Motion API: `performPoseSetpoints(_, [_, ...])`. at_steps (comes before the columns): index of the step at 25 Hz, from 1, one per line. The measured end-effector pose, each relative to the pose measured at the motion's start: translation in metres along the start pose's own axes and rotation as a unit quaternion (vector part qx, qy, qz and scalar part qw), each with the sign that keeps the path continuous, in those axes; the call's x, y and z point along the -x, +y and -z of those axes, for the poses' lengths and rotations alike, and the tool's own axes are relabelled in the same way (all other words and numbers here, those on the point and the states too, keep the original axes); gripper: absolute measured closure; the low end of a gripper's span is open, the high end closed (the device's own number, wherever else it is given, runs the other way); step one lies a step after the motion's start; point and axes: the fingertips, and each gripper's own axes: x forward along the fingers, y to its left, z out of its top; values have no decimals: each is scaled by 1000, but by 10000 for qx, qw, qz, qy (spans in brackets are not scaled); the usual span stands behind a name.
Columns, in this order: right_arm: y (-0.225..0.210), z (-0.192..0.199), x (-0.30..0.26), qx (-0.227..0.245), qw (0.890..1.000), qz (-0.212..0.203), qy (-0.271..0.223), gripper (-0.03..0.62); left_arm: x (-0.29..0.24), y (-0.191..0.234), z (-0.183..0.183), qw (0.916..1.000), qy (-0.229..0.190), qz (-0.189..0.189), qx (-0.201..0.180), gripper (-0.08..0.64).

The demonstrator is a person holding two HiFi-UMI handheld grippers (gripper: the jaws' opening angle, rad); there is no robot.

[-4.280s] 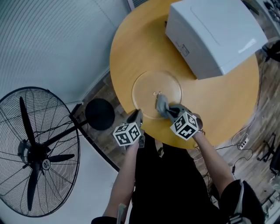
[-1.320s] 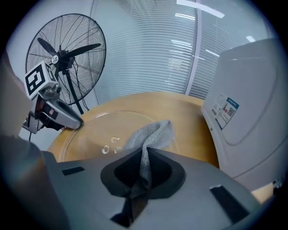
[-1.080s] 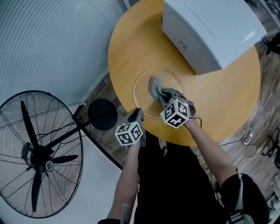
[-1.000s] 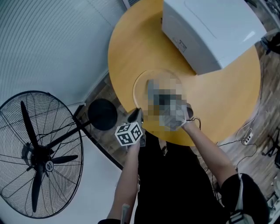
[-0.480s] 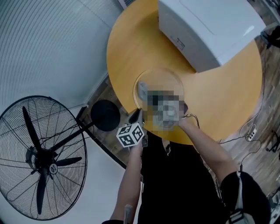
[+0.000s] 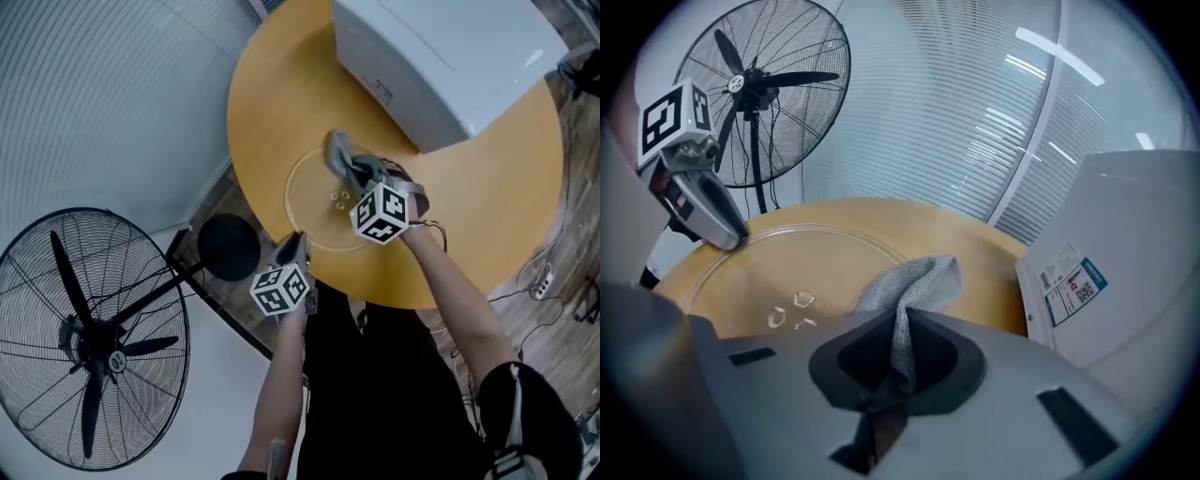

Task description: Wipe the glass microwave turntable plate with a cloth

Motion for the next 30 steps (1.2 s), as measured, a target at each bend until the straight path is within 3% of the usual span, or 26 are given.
performPoseSetpoints(3, [2, -3, -3, -147, 9998, 74, 66, 572, 1, -1, 1, 10000, -12, -16, -21, 494])
performPoseSetpoints(6, [19, -18, -10, 15, 10000, -74, 31, 574, 1, -1, 1, 10000, -6, -2, -32, 494])
performPoseSetpoints(14, [98, -48, -8, 377, 9897, -1379, -115, 571, 1, 1, 1, 10000, 10, 57, -21, 494])
performPoseSetpoints(19, [123, -40, 10, -17, 9797, -2005, 27, 569, -1, 1, 1, 9999, -12, 134, 57, 494])
performPoseSetpoints(23, [122, -45, 42, -948, 9766, -1909, -287, 568, -2, 1, 1, 9999, -23, 127, 71, 492])
performPoseSetpoints(30, [102, -37, 121, -2101, 9705, -1045, -550, 568, -5, 0, -2, 9989, 18, 448, 148, 486])
